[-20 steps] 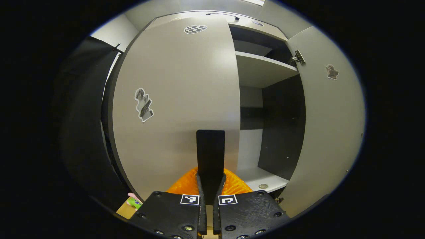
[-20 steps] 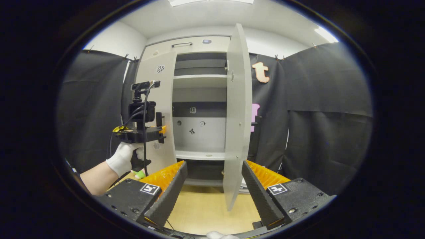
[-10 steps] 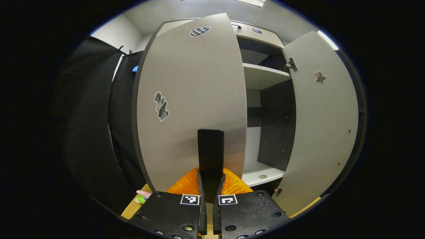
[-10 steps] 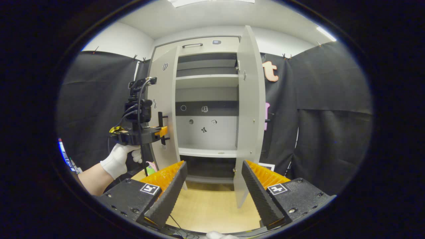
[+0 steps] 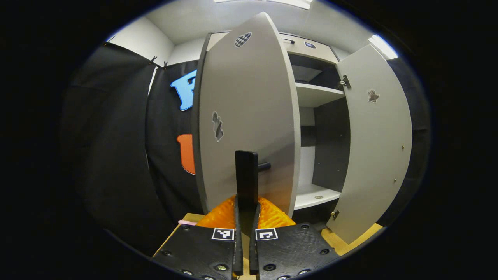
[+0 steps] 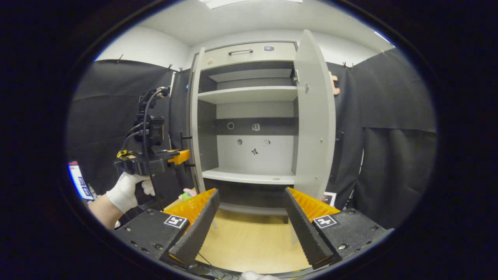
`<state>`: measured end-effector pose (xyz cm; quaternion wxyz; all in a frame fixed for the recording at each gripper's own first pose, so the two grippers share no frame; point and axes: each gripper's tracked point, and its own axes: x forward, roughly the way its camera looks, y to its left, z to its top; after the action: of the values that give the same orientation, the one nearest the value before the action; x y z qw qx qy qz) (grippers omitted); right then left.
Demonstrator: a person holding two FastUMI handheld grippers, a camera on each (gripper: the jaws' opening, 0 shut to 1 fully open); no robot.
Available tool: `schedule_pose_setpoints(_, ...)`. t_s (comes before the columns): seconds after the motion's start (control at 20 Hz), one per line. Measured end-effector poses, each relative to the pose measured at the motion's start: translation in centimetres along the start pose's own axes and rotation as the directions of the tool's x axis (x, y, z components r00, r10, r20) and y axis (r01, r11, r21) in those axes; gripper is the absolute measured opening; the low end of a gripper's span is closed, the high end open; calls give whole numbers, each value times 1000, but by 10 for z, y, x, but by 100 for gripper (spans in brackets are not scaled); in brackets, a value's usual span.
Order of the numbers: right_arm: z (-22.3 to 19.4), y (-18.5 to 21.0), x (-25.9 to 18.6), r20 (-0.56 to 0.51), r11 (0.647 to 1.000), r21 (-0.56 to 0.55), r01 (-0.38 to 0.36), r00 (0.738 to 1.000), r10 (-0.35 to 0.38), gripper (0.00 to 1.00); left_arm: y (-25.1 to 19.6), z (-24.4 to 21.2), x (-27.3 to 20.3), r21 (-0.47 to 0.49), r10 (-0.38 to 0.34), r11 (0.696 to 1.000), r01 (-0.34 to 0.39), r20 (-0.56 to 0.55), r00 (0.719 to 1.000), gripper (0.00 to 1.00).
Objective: Open the right door of the double-door shoe cabinet with the right hand, and open the left door with the left hand.
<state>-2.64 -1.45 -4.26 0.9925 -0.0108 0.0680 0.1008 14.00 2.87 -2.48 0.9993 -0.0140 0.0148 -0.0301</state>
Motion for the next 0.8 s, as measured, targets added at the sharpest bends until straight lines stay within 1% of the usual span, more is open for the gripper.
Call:
schedule_pose_setpoints(0.1,0,11,6,-2,1000,-1,-28,1000,28,100,12,-1,-7,17,19,1000,-19,1,1000,6)
schedule_pose_setpoints(0.15,-1,18,10,-8,999,1,-48,999,48,100,18,-1,-10,22,21,1000,-21,6,1000,0)
schedule_pose_setpoints(0.3,-3,31,15,-9,996,-2,-84,996,84,100,35,-3,-14,4,31,1000,-31,7,999,0)
schedule_pose_setpoints(0.5,-6,37,19,-7,995,6,-98,995,99,100,62,-4,-21,24,41,999,-41,11,999,0)
schedule_pose_setpoints(0.55,-8,39,20,-10,995,8,-103,995,103,100,71,-4,-23,20,45,999,-45,12,999,8)
schedule_pose_setpoints(0.6,-8,40,20,-12,994,11,-105,994,105,100,79,-4,-24,14,50,999,-50,16,999,0)
schedule_pose_setpoints(0.8,-9,46,25,-13,993,18,-116,993,117,100,119,-5,-29,31,96,995,-96,22,995,0)
